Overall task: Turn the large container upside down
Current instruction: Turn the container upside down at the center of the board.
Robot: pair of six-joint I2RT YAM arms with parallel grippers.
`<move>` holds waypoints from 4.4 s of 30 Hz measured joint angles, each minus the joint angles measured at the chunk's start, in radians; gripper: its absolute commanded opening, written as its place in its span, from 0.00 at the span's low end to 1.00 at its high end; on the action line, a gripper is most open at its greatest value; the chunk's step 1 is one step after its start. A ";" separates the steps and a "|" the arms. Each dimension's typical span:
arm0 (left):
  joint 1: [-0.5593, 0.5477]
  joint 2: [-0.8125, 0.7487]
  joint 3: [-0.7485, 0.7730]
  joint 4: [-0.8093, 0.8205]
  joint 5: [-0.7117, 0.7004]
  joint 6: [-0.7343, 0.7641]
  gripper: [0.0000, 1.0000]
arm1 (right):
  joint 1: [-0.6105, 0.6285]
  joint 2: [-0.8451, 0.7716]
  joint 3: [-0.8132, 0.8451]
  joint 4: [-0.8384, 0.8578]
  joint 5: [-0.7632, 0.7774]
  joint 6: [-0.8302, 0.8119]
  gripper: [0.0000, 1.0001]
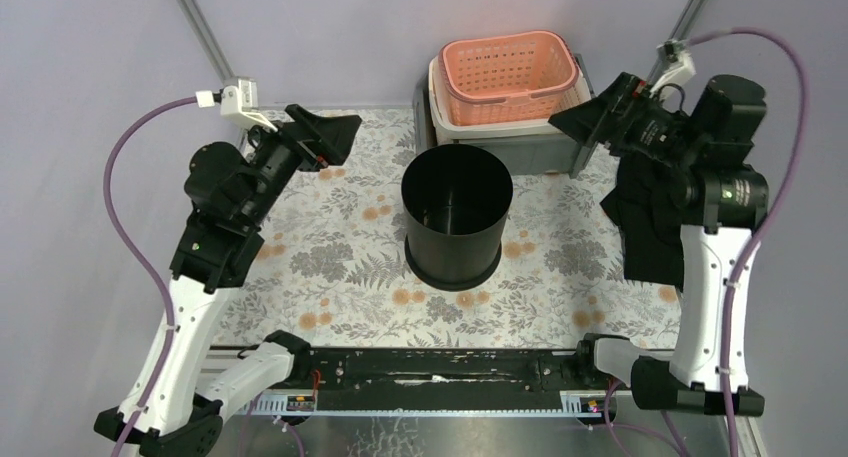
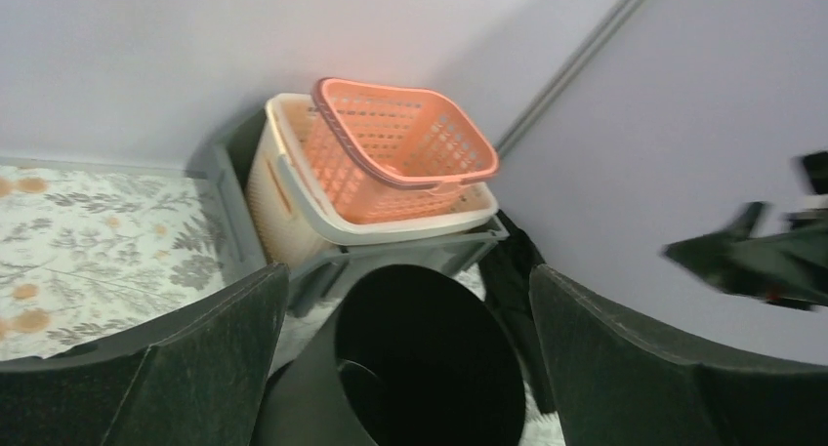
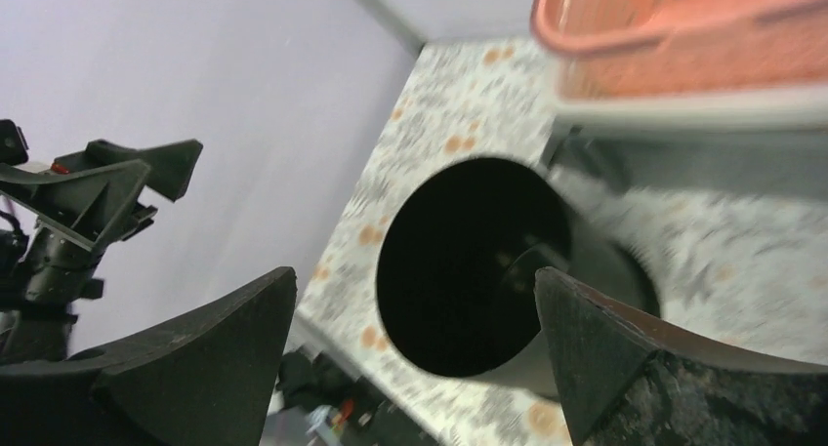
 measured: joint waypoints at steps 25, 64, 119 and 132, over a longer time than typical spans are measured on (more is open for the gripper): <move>0.000 0.047 -0.149 -0.196 0.178 -0.159 1.00 | 0.005 -0.024 -0.148 -0.181 0.334 0.042 0.99; -0.008 0.023 -0.186 -0.261 0.005 -0.196 1.00 | 0.198 -0.031 -0.342 -0.102 0.329 -0.005 1.00; -0.011 -0.090 -0.352 -0.335 0.023 -0.161 1.00 | 0.926 0.535 0.175 -0.415 0.826 -0.116 0.80; -0.011 -0.090 -0.354 -0.338 0.023 -0.160 1.00 | 1.075 0.513 0.251 -0.399 0.809 -0.116 0.80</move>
